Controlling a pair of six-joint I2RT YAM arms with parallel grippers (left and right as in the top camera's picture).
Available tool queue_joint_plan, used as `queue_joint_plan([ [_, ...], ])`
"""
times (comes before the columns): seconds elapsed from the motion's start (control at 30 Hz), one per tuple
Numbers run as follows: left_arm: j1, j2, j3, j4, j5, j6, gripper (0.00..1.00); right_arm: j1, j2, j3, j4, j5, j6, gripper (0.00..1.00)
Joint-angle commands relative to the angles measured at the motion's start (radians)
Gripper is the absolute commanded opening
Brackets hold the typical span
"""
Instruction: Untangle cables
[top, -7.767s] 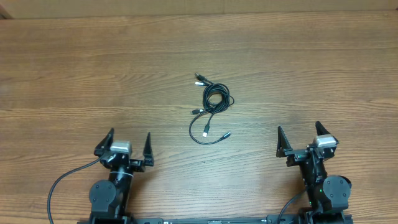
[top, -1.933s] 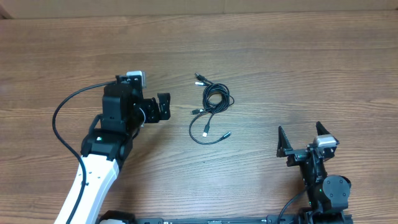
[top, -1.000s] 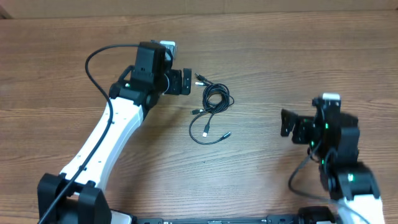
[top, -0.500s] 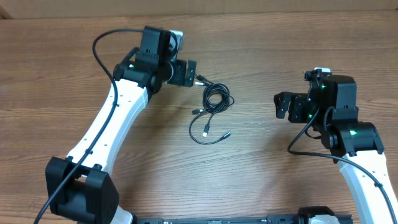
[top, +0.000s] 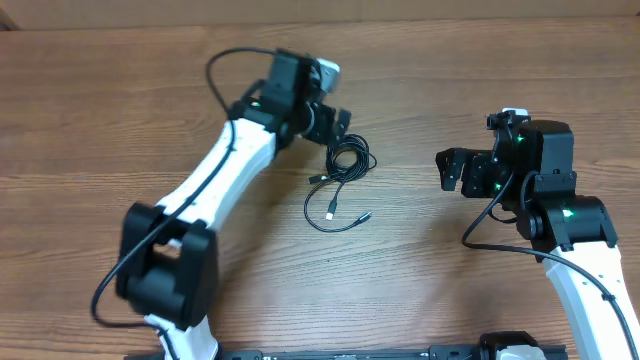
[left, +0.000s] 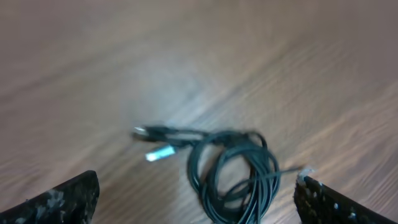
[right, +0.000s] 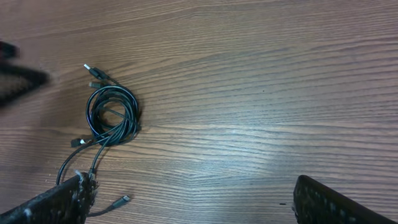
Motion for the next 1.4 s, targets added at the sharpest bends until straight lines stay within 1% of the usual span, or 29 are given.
queue_joint_plan([
  [0.0, -0.054, 0.080, 0.017, -0.011, 0.020, 0.232, 0.99, -0.008, -0.003, 0.031, 0.005, -0.010, 0.005, 1.00],
  [0.03, -0.070, 0.104, 0.017, -0.013, 0.009, 0.277, 0.97, -0.008, -0.003, 0.031, 0.004, -0.010, 0.005, 1.00],
  [0.07, -0.082, 0.127, 0.017, -0.013, -0.006, 0.295, 0.94, -0.008, -0.003, 0.031, 0.004, -0.010, 0.005, 1.00],
  [0.13, -0.087, 0.143, 0.017, -0.012, -0.029, 0.294, 0.91, -0.008, -0.003, 0.031, 0.004, -0.010, 0.005, 1.00],
  [0.23, -0.088, 0.175, 0.016, -0.014, -0.077, 0.294, 0.82, -0.008, -0.003, 0.031, 0.005, -0.010, 0.005, 1.00],
  [0.27, -0.088, 0.182, 0.016, -0.016, -0.077, 0.294, 0.80, -0.008, -0.003, 0.031, 0.005, -0.010, 0.005, 1.00],
  [0.37, -0.087, 0.211, 0.016, -0.020, -0.078, 0.293, 0.72, -0.008, -0.003, 0.031, 0.004, -0.010, 0.005, 1.00],
  [0.47, -0.087, 0.230, 0.016, -0.019, -0.079, 0.294, 0.68, -0.008, -0.003, 0.031, 0.005, -0.010, 0.005, 1.00],
  [0.53, -0.087, 0.231, 0.016, -0.014, -0.094, 0.293, 0.59, -0.008, -0.003, 0.031, 0.005, -0.010, 0.005, 1.00],
  [0.57, -0.087, 0.231, 0.016, -0.004, -0.100, 0.287, 0.48, -0.008, -0.003, 0.031, 0.005, -0.010, 0.005, 1.00],
  [0.6, -0.087, 0.231, 0.016, 0.000, -0.100, 0.283, 0.42, -0.008, -0.003, 0.031, 0.004, -0.010, 0.005, 1.00],
  [0.63, -0.087, 0.231, 0.016, 0.002, -0.100, 0.269, 0.38, -0.008, -0.003, 0.031, 0.005, -0.010, 0.005, 1.00],
  [0.7, -0.087, 0.231, 0.016, 0.000, -0.097, 0.244, 0.35, -0.008, -0.003, 0.031, 0.004, -0.010, 0.005, 1.00],
  [0.8, -0.087, 0.230, 0.016, -0.014, -0.096, 0.197, 0.25, -0.008, -0.002, 0.031, -0.008, -0.012, 0.005, 1.00],
  [0.83, -0.087, 0.230, 0.017, -0.022, -0.096, 0.181, 0.24, -0.008, -0.002, 0.031, -0.010, -0.028, 0.005, 1.00],
  [0.87, -0.087, 0.228, 0.019, -0.032, -0.089, 0.172, 0.20, -0.008, 0.001, 0.031, -0.010, -0.066, 0.006, 1.00],
  [0.9, -0.088, 0.228, 0.024, -0.047, -0.064, 0.172, 0.13, -0.008, 0.006, 0.030, -0.009, -0.097, 0.009, 1.00],
  [0.93, -0.088, 0.228, 0.033, -0.064, -0.031, 0.171, 0.11, -0.008, 0.012, 0.030, -0.007, -0.113, 0.014, 1.00],
  [1.0, -0.088, 0.228, 0.062, -0.109, 0.082, 0.127, 0.06, -0.008, 0.043, 0.030, -0.004, -0.166, 0.020, 1.00],
  [1.03, -0.088, 0.228, 0.072, -0.123, 0.132, 0.090, 0.05, -0.008, 0.057, 0.030, -0.003, -0.184, 0.019, 1.00],
  [1.1, -0.088, 0.228, 0.076, -0.132, 0.204, -0.026, 0.04, -0.008, 0.105, 0.030, -0.002, -0.239, 0.019, 0.96],
  [1.17, -0.088, 0.228, 0.076, -0.132, 0.246, -0.114, 0.04, -0.008, 0.150, 0.030, -0.002, -0.289, 0.019, 0.90],
  [1.27, -0.088, 0.228, 0.076, -0.131, 0.253, -0.175, 0.04, -0.007, 0.219, 0.029, -0.002, -0.340, 0.019, 0.86],
  [1.3, -0.089, 0.228, 0.076, -0.130, 0.254, -0.192, 0.04, -0.007, 0.237, 0.029, -0.002, -0.343, 0.020, 0.82],
  [1.37, -0.090, 0.228, 0.076, -0.133, 0.254, -0.256, 0.04, 0.003, 0.282, 0.029, 0.005, -0.343, 0.020, 0.70],
])
